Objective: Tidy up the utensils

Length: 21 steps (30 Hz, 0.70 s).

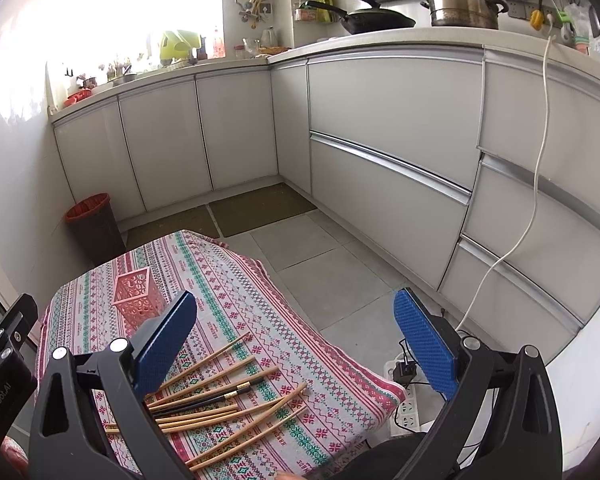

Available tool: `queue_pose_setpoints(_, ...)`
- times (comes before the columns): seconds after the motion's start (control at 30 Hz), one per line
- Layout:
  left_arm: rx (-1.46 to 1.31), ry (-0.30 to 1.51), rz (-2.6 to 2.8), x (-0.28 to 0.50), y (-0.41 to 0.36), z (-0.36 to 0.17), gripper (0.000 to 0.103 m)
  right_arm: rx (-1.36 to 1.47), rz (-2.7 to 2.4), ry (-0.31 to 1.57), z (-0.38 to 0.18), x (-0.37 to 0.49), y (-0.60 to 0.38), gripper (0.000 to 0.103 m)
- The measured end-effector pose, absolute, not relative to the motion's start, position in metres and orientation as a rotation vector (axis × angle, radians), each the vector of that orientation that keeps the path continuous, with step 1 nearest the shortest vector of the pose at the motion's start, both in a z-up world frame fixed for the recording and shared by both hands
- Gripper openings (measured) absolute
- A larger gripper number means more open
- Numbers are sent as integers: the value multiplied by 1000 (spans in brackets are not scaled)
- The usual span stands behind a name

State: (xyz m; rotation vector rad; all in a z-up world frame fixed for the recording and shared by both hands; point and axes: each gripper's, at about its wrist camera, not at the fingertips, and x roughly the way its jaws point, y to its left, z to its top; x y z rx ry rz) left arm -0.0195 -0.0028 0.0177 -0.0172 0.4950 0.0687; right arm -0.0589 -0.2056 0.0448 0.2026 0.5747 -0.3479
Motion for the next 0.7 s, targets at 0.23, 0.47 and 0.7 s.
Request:
queue_pose_setpoints(0.23,-6,510,63,-18,-7,14,96,207,-352,577,43,-61,-208,96)
queue_pose_setpoints(0.47,1,510,63,-18,-9,13,96,212,-358,586,40,-62,-211,96)
queue_pose_setpoints(0.7,23,578,21,-1,-17,-3,96,227,-344,626,28,-54,-217,96)
